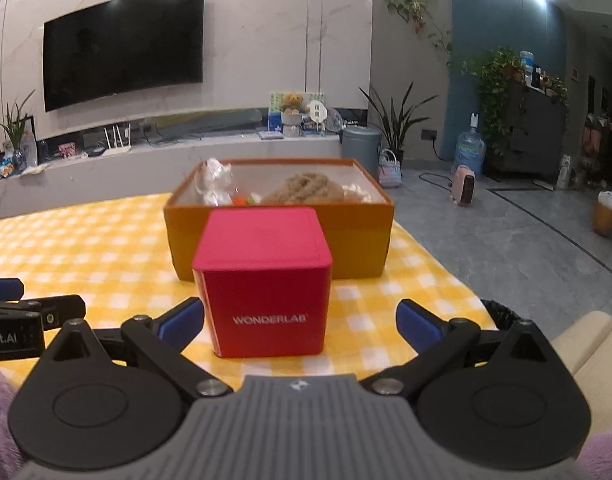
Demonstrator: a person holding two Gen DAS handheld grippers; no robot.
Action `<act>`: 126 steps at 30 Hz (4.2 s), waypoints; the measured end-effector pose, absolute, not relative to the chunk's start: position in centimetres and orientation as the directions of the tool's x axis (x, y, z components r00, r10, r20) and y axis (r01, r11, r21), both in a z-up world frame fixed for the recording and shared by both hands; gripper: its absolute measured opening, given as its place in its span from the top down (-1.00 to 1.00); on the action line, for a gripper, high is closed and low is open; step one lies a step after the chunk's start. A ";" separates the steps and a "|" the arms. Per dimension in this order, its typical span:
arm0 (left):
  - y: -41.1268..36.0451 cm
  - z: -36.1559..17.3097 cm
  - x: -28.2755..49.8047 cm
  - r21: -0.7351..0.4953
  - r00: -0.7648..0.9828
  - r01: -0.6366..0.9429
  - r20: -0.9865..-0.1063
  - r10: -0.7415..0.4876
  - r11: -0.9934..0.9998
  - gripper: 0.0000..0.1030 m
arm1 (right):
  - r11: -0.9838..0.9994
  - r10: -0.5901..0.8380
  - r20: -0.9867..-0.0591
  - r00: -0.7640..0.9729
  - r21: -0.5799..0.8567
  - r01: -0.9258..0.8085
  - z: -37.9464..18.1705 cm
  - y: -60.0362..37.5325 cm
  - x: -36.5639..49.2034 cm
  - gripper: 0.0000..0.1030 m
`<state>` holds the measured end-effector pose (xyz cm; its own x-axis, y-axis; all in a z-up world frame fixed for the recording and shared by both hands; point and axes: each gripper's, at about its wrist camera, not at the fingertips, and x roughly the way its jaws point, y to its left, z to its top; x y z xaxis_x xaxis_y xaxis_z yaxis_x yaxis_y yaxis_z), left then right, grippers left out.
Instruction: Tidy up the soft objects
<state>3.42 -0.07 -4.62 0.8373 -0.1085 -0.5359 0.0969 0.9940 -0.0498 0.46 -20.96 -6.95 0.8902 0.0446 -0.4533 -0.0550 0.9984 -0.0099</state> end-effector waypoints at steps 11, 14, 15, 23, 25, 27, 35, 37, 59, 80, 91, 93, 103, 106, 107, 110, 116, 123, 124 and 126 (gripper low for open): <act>-0.5 -6.7 4.1 -0.063 0.804 0.120 -0.580 -0.134 0.991 -0.99 | 0.995 0.068 -0.547 0.834 -0.021 -0.095 -10.1 -20.5 2.5 -0.95; -0.4 -6.8 4.2 -0.071 0.799 0.118 -0.586 -0.137 0.991 -0.99 | 0.995 0.075 -0.549 0.832 -0.015 -0.099 -10.3 -20.4 2.5 -0.95; -0.3 -6.7 4.1 -0.069 0.798 0.117 -0.587 -0.135 0.991 -0.99 | 0.995 0.076 -0.550 0.832 -0.012 -0.099 -10.3 -20.4 2.5 -0.95; -0.2 -6.7 4.2 -0.056 0.788 0.115 -0.603 -0.126 0.992 -0.99 | 0.996 0.072 -0.545 0.836 -0.010 -0.092 -10.2 -20.5 2.3 -0.95; -0.3 -6.6 4.1 -0.051 0.786 0.117 -0.605 -0.124 0.992 -0.99 | 0.996 0.074 -0.543 0.836 -0.007 -0.092 -10.1 -20.6 2.2 -0.95; -0.3 -6.5 4.1 -0.048 0.785 0.119 -0.607 -0.124 0.992 -0.99 | 0.996 0.073 -0.541 0.838 -0.008 -0.092 -10.1 -20.6 2.2 -0.95; -0.3 -6.4 4.1 -0.042 0.777 0.117 -0.619 -0.118 0.992 -0.99 | 0.995 0.072 -0.538 0.840 -0.016 -0.096 -10.0 -20.5 2.0 -0.95; -0.3 -6.4 4.1 -0.042 0.776 0.119 -0.619 -0.119 0.992 -0.99 | 0.995 0.073 -0.537 0.841 -0.015 -0.096 -9.9 -20.5 2.0 -0.95; -0.3 -6.4 4.2 -0.040 0.770 0.120 -0.626 -0.118 0.992 -0.99 | 0.996 0.067 -0.537 0.841 -0.016 -0.089 -9.9 -20.7 1.9 -0.95; -0.1 -6.4 4.0 -0.046 0.768 0.114 -0.630 -0.118 0.992 -0.99 | 0.996 0.068 -0.539 0.839 -0.013 -0.089 -9.8 -20.6 1.9 -0.95; -0.1 -6.4 3.9 -0.047 0.768 0.112 -0.630 -0.116 0.993 -0.99 | 0.996 0.069 -0.538 0.840 -0.013 -0.090 -9.8 -20.6 1.9 -0.95; -0.1 -6.4 3.9 -0.047 0.768 0.112 -0.630 -0.117 0.993 -0.99 | 0.996 0.069 -0.539 0.840 -0.013 -0.090 -9.8 -20.6 1.8 -0.95; -0.1 -6.4 3.9 -0.047 0.767 0.111 -0.631 -0.116 0.993 -0.99 | 0.996 0.069 -0.538 0.840 -0.012 -0.090 -9.8 -20.6 1.8 -0.95; -0.1 -6.4 3.9 -0.046 0.767 0.111 -0.631 -0.115 0.993 -0.99 | 0.996 0.069 -0.539 0.840 -0.013 -0.090 -9.8 -20.6 1.8 -0.95; -0.1 -6.4 3.9 -0.047 0.767 0.111 -0.631 -0.115 0.993 -0.99 | 0.996 0.069 -0.538 0.840 -0.013 -0.090 -9.8 -20.6 1.8 -0.95; -0.1 -6.4 3.8 -0.046 0.768 0.108 -0.630 -0.113 0.993 -0.99 | 0.996 0.069 -0.538 0.840 -0.013 -0.089 -9.8 -20.6 1.8 -0.95; -0.2 -6.3 3.6 -0.046 0.768 0.098 -0.632 -0.105 0.994 -0.99 | 0.996 0.069 -0.538 0.840 -0.012 -0.089 -9.8 -20.5 1.8 -0.95; -0.1 -6.3 3.6 -0.046 0.767 0.098 -0.633 -0.105 0.994 -0.99 | 0.996 0.068 -0.539 0.840 -0.013 -0.089 -9.9 -20.5 1.8 -0.95; -0.1 -6.3 3.6 -0.046 0.767 0.099 -0.632 -0.106 0.994 -0.99 | 0.996 0.069 -0.540 0.839 -0.013 -0.090 -9.8 -20.5 1.8 -0.95; -0.1 -6.3 3.6 -0.049 0.767 0.099 -0.632 -0.108 0.994 -0.99 | 0.995 0.073 -0.542 0.837 -0.012 -0.094 -9.8 -20.5 1.8 -0.95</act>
<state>3.61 -0.08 -6.25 0.7671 -0.1079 -0.6324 0.0993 0.9938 -0.0490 1.83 -20.51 -9.81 0.8370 0.0727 -0.5423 -0.0943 0.9955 -0.0120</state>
